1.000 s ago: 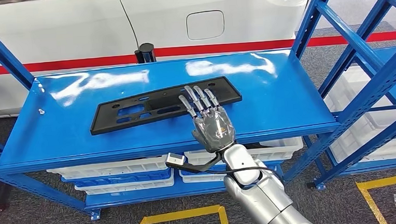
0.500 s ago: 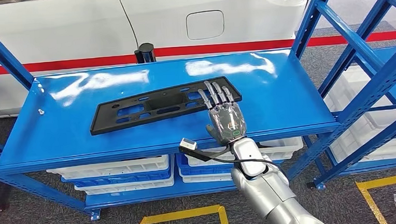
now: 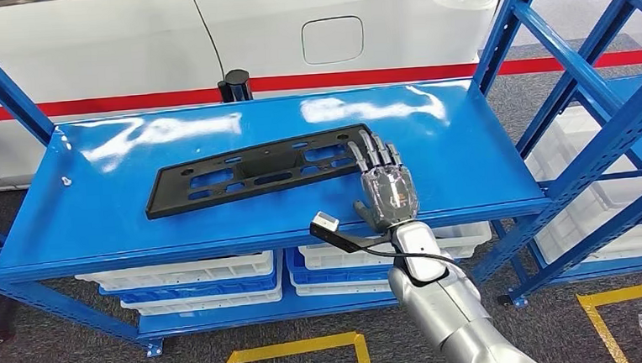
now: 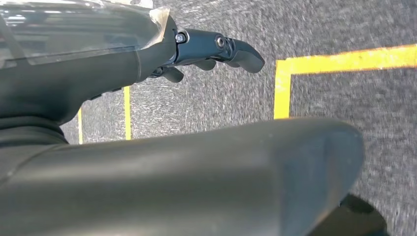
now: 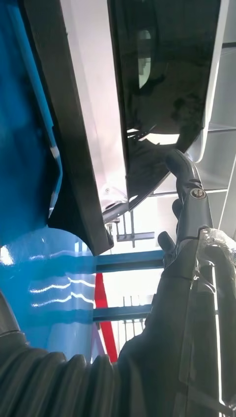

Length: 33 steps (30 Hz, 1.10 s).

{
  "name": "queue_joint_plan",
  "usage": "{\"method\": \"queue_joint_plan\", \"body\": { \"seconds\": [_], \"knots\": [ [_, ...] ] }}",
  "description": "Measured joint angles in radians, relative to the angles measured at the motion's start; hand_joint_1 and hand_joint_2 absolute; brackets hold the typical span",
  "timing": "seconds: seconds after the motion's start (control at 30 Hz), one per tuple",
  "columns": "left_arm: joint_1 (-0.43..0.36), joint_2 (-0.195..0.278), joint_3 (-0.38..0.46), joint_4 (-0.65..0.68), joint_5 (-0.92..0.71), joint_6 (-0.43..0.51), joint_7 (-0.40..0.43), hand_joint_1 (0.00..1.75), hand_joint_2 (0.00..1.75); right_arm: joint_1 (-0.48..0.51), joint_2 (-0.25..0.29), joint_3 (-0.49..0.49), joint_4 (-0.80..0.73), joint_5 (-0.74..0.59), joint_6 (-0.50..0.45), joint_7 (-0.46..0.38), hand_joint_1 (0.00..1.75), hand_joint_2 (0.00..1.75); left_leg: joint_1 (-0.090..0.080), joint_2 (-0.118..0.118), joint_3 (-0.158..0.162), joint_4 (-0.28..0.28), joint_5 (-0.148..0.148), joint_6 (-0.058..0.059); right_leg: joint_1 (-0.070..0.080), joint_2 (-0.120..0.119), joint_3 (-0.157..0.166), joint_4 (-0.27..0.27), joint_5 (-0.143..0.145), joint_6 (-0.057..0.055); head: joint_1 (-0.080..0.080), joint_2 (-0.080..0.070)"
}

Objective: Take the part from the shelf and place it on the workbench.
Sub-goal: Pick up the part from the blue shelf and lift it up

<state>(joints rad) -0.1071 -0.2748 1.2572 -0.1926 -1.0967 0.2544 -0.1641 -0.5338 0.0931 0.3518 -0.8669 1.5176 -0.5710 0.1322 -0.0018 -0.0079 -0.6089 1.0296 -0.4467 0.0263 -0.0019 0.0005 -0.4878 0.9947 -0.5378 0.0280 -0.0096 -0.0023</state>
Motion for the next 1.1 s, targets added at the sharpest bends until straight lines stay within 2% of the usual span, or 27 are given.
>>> {"method": "queue_joint_plan", "body": {
  "seconds": [0.63,1.1],
  "knots": [
    [0.002,0.005,-0.024,0.000,-0.013,0.007,-0.010,0.00,0.00,-0.037,-0.015,-0.060,0.098,-0.027,-0.115,-0.070,0.00,1.75,0.000,0.000,0.000,0.000,0.000,0.000,0.000,0.000,0.002,0.000,0.000,0.000,0.000,0.000],
    [0.002,0.005,-0.025,0.000,-0.015,0.006,-0.011,0.00,0.00,-0.050,-0.009,-0.078,0.115,-0.025,-0.120,-0.115,0.00,1.75,0.000,0.000,0.000,0.000,0.000,0.000,0.000,0.000,0.002,0.000,0.000,0.000,0.000,0.000]
  ]
}}
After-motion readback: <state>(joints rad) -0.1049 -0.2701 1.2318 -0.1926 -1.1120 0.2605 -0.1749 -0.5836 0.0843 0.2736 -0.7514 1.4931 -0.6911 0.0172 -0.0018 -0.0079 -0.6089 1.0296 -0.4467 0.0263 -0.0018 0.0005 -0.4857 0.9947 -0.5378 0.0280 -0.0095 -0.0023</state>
